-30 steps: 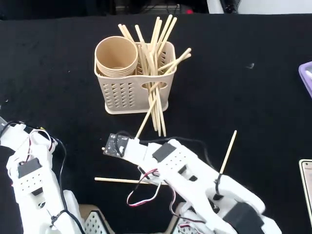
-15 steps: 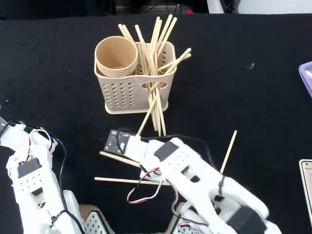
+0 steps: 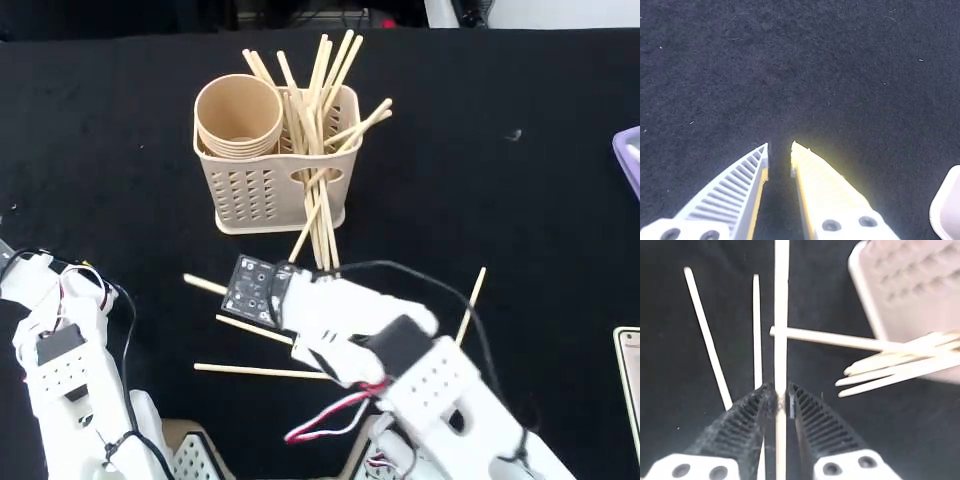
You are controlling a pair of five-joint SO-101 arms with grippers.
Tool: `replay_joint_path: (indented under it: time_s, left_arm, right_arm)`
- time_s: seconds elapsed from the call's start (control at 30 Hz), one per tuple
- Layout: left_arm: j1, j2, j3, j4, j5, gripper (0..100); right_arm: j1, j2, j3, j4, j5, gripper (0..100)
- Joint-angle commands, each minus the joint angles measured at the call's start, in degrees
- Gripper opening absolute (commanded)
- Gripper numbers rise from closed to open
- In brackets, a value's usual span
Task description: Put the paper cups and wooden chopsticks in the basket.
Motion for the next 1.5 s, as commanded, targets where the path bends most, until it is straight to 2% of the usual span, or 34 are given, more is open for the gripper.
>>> replay_joint_path:
  time_s: [0.0, 0.17, 0.43, 0.57, 0.67, 0.97, 1.17, 1.3, 1.47]
  left_arm:
    - [0.8, -1.1, -1.4, -0.9, 0.4, 9]
    - [0.8, -1.1, -1.4, -0.9, 0.4, 9]
    - [0.8, -1.1, -1.4, -0.9, 0.4, 9]
    - [0.8, -1.1, -1.4, -0.9, 0.4, 9]
    - [0.8, -1.1, -1.4, -0.9, 0.4, 9]
    - [0.8, -1.1, -1.4, -0.9, 0.4, 9]
    - [0.8, -1.1, -1.4, -0.9, 0.4, 9]
    - [0.8, -1.1, -1.4, -0.9, 0.4, 9]
    - [0.8, -1.1, -1.4, -0.9, 0.4, 9]
  right_arm:
    - [0.7, 5.7, 9.5, -12.2, -0.4, 1.0]
    - [0.8, 18.8, 11.6, -19.3, -0.5, 1.1]
    - [0.8, 34.0, 3.8, -18.7, -0.5, 1.5]
    - [0.5, 36.4, 1.9, -17.2, -0.5, 9.4]
    - [0.4, 36.5, 1.9, -17.2, -0.5, 12.3]
    - [-6.1, 36.9, 2.2, -14.9, -0.4, 0.8]
    - [-5.7, 35.8, 2.0, -14.9, -0.5, 1.0]
    - [-4.7, 28.1, 1.5, -12.9, -0.3, 1.0]
    - [-1.1, 11.6, -5.7, -1.2, -0.1, 1.0]
